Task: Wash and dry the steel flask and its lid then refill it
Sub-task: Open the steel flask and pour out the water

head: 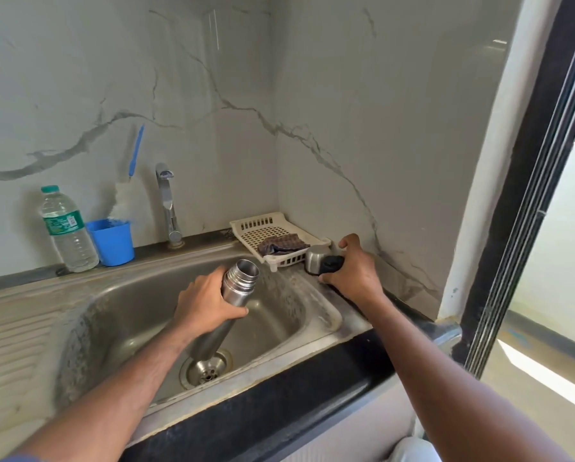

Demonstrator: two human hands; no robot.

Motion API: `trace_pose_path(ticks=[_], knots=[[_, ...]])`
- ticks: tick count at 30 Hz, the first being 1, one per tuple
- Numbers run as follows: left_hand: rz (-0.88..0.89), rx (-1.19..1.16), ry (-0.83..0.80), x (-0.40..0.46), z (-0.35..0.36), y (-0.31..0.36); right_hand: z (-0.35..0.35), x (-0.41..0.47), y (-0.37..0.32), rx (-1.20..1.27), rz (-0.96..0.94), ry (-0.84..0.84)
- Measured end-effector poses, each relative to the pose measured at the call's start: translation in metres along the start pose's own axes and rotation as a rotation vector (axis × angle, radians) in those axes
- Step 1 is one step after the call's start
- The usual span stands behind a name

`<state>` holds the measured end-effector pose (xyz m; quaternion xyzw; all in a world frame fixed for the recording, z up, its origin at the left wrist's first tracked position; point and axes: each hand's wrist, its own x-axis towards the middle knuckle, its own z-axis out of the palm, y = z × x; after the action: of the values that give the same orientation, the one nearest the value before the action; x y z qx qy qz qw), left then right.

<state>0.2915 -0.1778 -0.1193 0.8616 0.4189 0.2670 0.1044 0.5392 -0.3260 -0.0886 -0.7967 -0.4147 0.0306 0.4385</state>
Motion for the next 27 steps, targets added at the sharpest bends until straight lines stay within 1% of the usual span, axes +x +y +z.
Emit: trace_pose_path(ticks=[6, 12, 18, 23, 27], knots=[[0.016, 0.028, 0.014, 0.0, 0.0, 0.0, 0.012, -0.001, -0.013, -0.074, -0.123, 0.1], [-0.004, 0.053, 0.04, -0.001, -0.011, -0.007, 0.042, -0.005, -0.045, -0.12, -0.31, 0.094], [-0.044, 0.033, 0.088, 0.0, -0.028, -0.023, 0.082, -0.009, -0.083, -0.126, -0.506, -0.037], [-0.048, 0.024, 0.155, 0.002, -0.044, -0.039, 0.116, -0.005, -0.104, -0.224, -0.585, -0.179], [-0.053, 0.07, 0.22, 0.003, -0.059, -0.057, 0.138, 0.005, -0.12, -0.307, -0.601, -0.307]])
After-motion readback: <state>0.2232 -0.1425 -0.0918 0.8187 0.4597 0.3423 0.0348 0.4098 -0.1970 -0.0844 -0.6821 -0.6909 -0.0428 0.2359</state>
